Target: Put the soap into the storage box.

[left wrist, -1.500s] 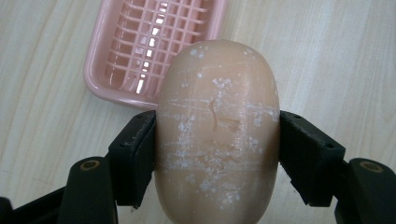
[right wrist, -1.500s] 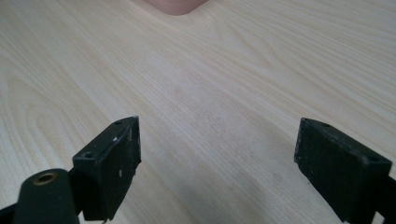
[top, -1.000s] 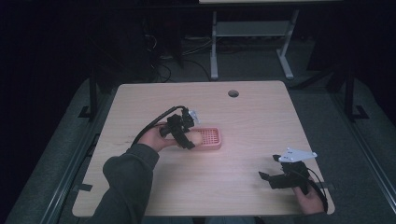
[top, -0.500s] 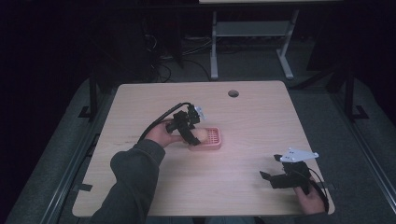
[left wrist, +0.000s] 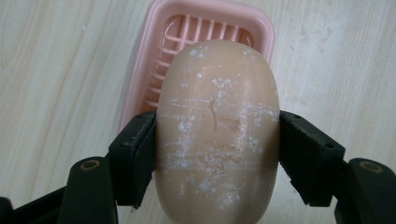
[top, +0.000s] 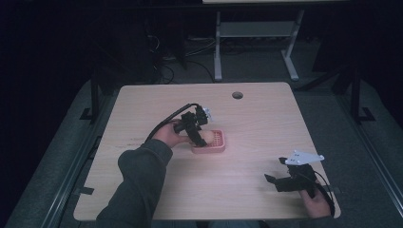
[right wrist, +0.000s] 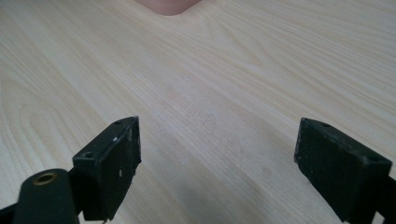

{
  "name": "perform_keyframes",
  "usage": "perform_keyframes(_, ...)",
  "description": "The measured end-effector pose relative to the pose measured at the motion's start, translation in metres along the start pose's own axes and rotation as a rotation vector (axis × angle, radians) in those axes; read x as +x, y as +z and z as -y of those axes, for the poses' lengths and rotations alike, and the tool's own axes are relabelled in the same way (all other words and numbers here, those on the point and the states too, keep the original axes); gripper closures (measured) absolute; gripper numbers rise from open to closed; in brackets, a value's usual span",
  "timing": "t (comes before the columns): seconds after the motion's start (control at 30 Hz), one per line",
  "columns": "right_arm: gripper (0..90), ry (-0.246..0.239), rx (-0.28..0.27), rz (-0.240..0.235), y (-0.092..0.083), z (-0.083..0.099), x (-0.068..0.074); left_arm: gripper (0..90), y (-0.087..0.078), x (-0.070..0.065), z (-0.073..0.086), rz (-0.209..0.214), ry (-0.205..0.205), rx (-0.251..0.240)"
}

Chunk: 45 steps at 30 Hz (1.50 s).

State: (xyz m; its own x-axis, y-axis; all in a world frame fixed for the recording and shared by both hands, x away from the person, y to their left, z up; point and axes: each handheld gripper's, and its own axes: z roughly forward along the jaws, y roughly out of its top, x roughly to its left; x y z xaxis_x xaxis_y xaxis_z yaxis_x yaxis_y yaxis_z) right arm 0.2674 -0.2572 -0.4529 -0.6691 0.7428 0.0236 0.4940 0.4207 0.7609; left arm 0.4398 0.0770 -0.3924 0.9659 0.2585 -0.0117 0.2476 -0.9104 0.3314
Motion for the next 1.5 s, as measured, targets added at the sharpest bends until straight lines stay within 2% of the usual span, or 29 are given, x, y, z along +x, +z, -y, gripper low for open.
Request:
perform_keyframes(0.2,14.1,0.003,0.001,0.0,0.0,0.0,-0.001,32.1,0.004,0.002,-0.006,0.001,0.007,-0.01)
perform_keyframes(0.3,14.1,0.007,0.002,-0.001,0.0,0.0,0.0,32.1,0.008,0.005,-0.006,0.027,-0.006,-0.005)
perform_keyframes(0.43,14.1,0.011,0.005,-0.002,0.0,0.0,0.0,32.1,0.012,0.008,-0.006,0.029,-0.013,-0.003)
perform_keyframes(1.03,14.1,0.01,0.007,-0.004,0.001,0.001,-0.001,32.1,0.026,0.01,-0.01,0.016,0.002,0.008)
perform_keyframes(1.5,14.1,0.011,0.008,-0.008,0.001,0.001,-0.001,31.9,0.027,0.01,-0.011,0.011,0.001,0.009)
